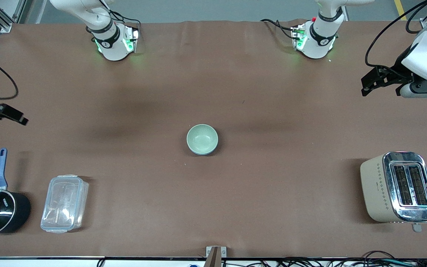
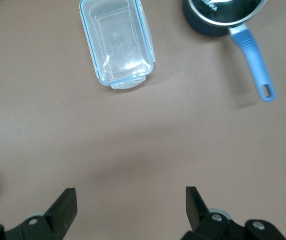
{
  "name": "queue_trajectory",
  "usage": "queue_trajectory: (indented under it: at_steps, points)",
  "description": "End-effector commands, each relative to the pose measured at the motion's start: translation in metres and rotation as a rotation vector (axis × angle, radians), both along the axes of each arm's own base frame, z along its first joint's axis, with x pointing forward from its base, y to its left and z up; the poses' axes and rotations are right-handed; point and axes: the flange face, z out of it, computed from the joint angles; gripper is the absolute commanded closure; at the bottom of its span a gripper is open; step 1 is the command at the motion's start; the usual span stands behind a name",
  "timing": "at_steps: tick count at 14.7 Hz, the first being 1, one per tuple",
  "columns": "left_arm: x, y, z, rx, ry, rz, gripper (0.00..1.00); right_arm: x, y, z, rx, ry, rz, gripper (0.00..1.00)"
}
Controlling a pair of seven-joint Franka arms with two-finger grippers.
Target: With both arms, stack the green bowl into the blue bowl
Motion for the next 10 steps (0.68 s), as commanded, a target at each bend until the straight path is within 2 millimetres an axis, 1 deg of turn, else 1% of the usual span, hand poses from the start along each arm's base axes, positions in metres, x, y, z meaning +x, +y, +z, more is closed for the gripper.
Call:
queue_trajectory:
  at_steps: [1, 2, 4, 5, 6, 7, 10]
  points:
    - [-0.005, -0.001, 0.007, -0.016, -0.004, -0.019, 0.00, -0.004, 0.003, 0.044, -0.063, 0.014, 0.041, 0.01]
    - [-0.006, -0.002, 0.007, -0.017, -0.003, -0.020, 0.00, -0.006, 0.003, 0.053, -0.071, 0.017, 0.043, 0.00]
    - [-0.006, -0.008, 0.015, -0.018, -0.022, -0.027, 0.00, -0.006, 0.000, 0.063, -0.074, 0.001, 0.060, 0.00]
    - [-0.005, -0.008, 0.016, -0.019, -0.023, -0.030, 0.00, -0.006, -0.002, 0.068, -0.080, -0.009, 0.085, 0.00]
    - [-0.005, -0.008, 0.016, -0.020, -0.023, -0.030, 0.00, -0.005, 0.000, 0.076, -0.088, -0.024, 0.112, 0.00]
    - [-0.004, -0.007, 0.016, -0.021, -0.023, -0.022, 0.00, -0.006, 0.003, 0.079, -0.088, -0.022, 0.117, 0.00]
    - [-0.003, -0.008, 0.013, -0.019, -0.020, -0.018, 0.00, -0.011, 0.026, 0.080, -0.078, 0.031, 0.143, 0.00]
